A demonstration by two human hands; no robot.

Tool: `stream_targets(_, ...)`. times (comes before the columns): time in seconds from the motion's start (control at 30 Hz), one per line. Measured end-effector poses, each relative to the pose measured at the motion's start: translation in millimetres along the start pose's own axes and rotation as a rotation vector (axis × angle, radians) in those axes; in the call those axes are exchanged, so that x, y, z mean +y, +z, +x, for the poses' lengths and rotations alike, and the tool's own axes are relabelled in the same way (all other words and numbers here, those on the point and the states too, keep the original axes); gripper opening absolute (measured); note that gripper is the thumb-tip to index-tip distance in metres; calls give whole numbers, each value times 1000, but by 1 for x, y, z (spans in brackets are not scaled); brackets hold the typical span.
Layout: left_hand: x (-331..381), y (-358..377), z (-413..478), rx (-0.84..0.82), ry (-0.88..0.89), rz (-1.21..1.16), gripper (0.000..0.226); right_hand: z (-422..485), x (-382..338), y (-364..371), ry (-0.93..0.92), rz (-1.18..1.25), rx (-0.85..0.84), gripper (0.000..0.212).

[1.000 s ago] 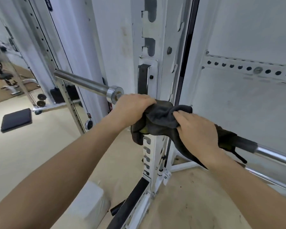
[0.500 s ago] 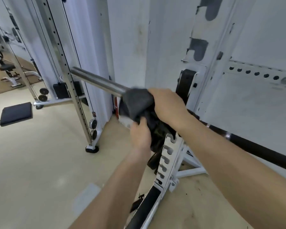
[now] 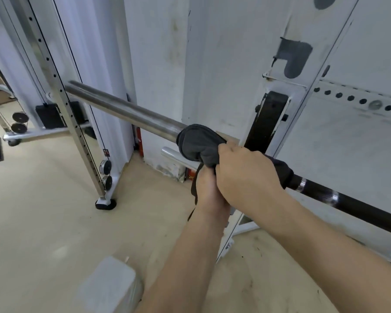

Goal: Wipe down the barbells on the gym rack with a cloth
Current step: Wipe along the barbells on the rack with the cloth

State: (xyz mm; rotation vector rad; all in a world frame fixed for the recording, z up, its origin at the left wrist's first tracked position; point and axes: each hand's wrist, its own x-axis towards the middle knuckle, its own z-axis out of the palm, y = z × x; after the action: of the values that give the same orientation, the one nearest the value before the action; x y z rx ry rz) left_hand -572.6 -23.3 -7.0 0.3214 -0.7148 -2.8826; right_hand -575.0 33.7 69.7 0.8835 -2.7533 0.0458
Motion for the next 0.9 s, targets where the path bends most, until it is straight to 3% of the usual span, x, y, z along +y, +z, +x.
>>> stream_targets(0.07,5,-3,-18,138,77,260,27,0,-1,-2,-1,9,1,13)
stream_targets(0.13,12,-5,-29,195,92,371,28,9,-2,-6,-29,39,-32,9)
stream_targets(0.3,28,15,-7,162,47,-60,35,46,-5,-12,26,244,-191,17)
stream_targets(0.43,18,23,-8,242,78,98,30,30,3,-12,-15,184,-95,26)
stream_targets(0.5,14,20,-20,260,164,393,29,10,16,-11,-44,218,-22,28)
stream_targets(0.57,10,19,-38,255,374,691,28,-7,32,-10,-63,287,42,27)
stream_targets(0.67,7,19,-55,99,777,1120,27,-26,49,-4,-53,227,193,23)
stream_targets(0.77,32,13,-27,-47,1012,1697,30,-45,64,0,39,118,261,18)
stream_targets(0.9,74,25,18,-273,1067,2274,50,-68,81,9,116,48,295,21)
